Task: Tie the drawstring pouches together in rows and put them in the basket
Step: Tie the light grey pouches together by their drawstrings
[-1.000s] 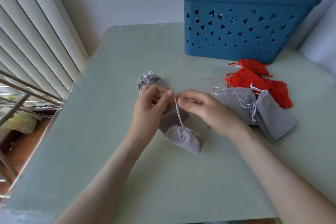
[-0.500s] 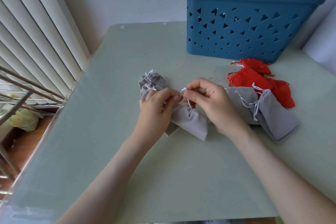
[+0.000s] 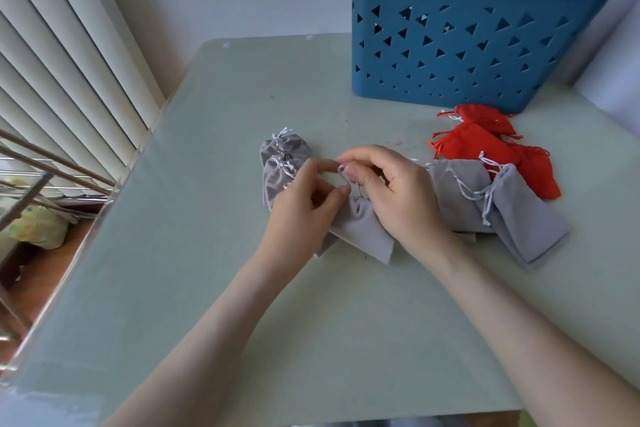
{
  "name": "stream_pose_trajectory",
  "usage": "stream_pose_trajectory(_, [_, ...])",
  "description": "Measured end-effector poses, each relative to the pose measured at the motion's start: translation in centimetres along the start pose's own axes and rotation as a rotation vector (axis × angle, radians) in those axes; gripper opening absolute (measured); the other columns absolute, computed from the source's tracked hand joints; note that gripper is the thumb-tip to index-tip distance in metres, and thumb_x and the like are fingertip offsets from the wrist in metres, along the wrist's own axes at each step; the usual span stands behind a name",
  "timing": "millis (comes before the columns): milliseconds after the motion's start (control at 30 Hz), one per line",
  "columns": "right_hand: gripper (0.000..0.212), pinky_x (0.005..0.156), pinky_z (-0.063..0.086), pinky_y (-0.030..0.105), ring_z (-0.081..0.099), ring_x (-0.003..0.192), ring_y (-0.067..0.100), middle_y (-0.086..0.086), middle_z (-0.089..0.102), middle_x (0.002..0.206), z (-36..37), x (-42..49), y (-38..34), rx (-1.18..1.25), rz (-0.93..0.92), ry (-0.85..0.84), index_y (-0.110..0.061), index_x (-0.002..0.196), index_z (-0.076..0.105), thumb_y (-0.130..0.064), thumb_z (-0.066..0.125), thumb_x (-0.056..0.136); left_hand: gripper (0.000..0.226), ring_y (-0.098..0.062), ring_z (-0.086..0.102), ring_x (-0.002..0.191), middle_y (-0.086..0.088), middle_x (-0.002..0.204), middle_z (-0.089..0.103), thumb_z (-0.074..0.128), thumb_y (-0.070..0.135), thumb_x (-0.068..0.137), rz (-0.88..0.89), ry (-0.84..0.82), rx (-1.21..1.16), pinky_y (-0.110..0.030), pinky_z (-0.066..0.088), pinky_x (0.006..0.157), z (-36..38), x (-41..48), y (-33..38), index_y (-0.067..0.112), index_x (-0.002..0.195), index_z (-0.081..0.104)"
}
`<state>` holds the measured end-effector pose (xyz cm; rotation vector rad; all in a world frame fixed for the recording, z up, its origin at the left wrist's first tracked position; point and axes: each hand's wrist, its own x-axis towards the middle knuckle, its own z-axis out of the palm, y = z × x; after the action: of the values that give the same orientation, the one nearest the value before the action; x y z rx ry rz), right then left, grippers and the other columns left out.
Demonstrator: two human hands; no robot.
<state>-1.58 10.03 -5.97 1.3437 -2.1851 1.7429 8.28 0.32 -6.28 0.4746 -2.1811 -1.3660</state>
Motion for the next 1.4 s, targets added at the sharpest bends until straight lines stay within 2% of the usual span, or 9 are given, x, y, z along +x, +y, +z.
stream_pose_trajectory(267, [0.008, 0.073, 0.040, 0.011, 0.055, 0.076, 0.000, -0.007, 0.062, 0.078, -0.2, 0.1, 0.3, -0.016, -0.057, 0.038, -0.010, 0.082, 0.063, -0.006, 0.058, 0.086, 0.017, -0.007, 0.053, 0.080, 0.019, 0.075, 0.057, 0.057, 0.021, 0.089, 0.179, -0.022, 0.219, -0.012, 0.037, 0.071, -0.1, -0.1, -0.5, 0.032, 0.077, 0.057])
stream_pose_trajectory(367, [0.009, 0.074, 0.039, 0.015, 0.052, 0.078, 0.006, -0.008, 0.055, 0.080, 0.1, 0.1, 0.3, -0.046, -0.101, 0.010, -0.009, 0.079, 0.064, -0.006, 0.058, 0.085, 0.024, -0.003, 0.044, 0.074, 0.013, 0.068, 0.046, 0.047, 0.026, 0.090, 0.216, -0.048, 0.179, -0.013, 0.033, 0.068, 0.2, -0.4, -0.5, 0.033, 0.068, 0.047])
stream_pose_trajectory(500, [0.011, 0.077, 0.039, 0.016, 0.051, 0.082, 0.009, -0.015, 0.052, 0.082, 0.1, 0.2, 0.1, -0.017, -0.116, 0.027, -0.014, 0.079, 0.062, -0.006, 0.058, 0.085, 0.023, -0.002, 0.044, 0.071, 0.014, 0.067, 0.046, 0.048, 0.036, 0.091, 0.170, -0.072, 0.070, -0.013, 0.033, 0.066, 0.3, -0.4, 0.1, 0.038, 0.068, 0.049])
stream_pose_trajectory(600, [0.016, 0.073, 0.040, 0.016, 0.052, 0.075, 0.003, -0.012, 0.057, 0.077, 0.0, 0.0, -0.3, 0.090, -0.032, -0.029, -0.022, 0.080, 0.056, -0.008, 0.055, 0.087, 0.028, -0.004, 0.045, 0.068, 0.016, 0.068, 0.051, 0.057, 0.025, 0.092, 0.006, -0.148, -0.107, -0.020, 0.034, 0.065, 0.2, -0.1, 0.0, 0.032, 0.065, 0.057])
stream_pose_trajectory(767, [0.020, 0.071, 0.042, 0.016, 0.052, 0.069, 0.003, -0.011, 0.057, 0.069, -0.6, 0.4, -0.5, 0.156, 0.043, -0.073, -0.027, 0.077, 0.053, -0.008, 0.050, 0.085, 0.028, -0.012, 0.045, 0.068, -0.001, 0.072, 0.054, 0.063, 0.023, 0.091, -0.177, -0.272, -0.286, -0.023, 0.033, 0.061, -0.5, 0.2, 0.6, 0.028, 0.063, 0.062])
stream_pose_trajectory(1067, [0.018, 0.081, 0.046, 0.022, 0.058, 0.078, 0.002, -0.014, 0.062, 0.080, -1.2, 0.6, 0.2, 0.133, 0.095, -0.280, -0.033, 0.089, 0.063, -0.016, 0.063, 0.082, 0.020, -0.006, 0.047, 0.063, 0.009, 0.066, 0.059, 0.057, 0.029, 0.091, -0.117, -0.183, -0.092, -0.024, 0.035, 0.061, -0.7, -0.1, -0.1, 0.021, 0.077, 0.068])
stream_pose_trajectory(1200, [0.023, 0.067, 0.042, 0.015, 0.053, 0.063, 0.000, -0.014, 0.063, 0.069, -1.3, 0.6, 0.2, 0.133, 0.157, -0.224, -0.025, 0.081, 0.063, -0.004, 0.063, 0.088, 0.020, -0.003, 0.050, 0.063, 0.013, 0.065, 0.061, 0.058, 0.024, 0.094, -0.110, -0.175, -0.066, -0.022, 0.037, 0.062, -0.7, 0.0, 0.0, 0.020, 0.079, 0.071])
stream_pose_trajectory(1333, [0.017, 0.048, 0.033, 0.008, 0.047, 0.049, -0.003, -0.006, 0.066, 0.076, -2.1, 0.5, -0.5, 0.164, 0.357, -0.320, -0.022, 0.111, 0.061, -0.017, 0.055, 0.096, 0.022, -0.006, 0.052, 0.065, 0.008, 0.069, 0.065, 0.059, 0.023, 0.093, -0.115, -0.074, -0.114, -0.025, 0.039, 0.066, -0.7, 0.1, -0.3, 0.023, 0.076, 0.072])
stream_pose_trajectory(1400, [0.016, 0.045, 0.032, 0.009, 0.046, 0.050, -0.004, -0.017, 0.060, 0.065, -2.3, 0.3, -0.8, 0.148, 0.469, -0.450, -0.027, 0.108, 0.062, -0.025, 0.049, 0.099, 0.024, -0.005, 0.057, 0.072, 0.009, 0.075, 0.068, 0.058, 0.019, 0.094, -0.121, -0.029, -0.168, -0.024, 0.043, 0.071, -0.8, 0.2, -0.2, 0.026, 0.076, 0.073])
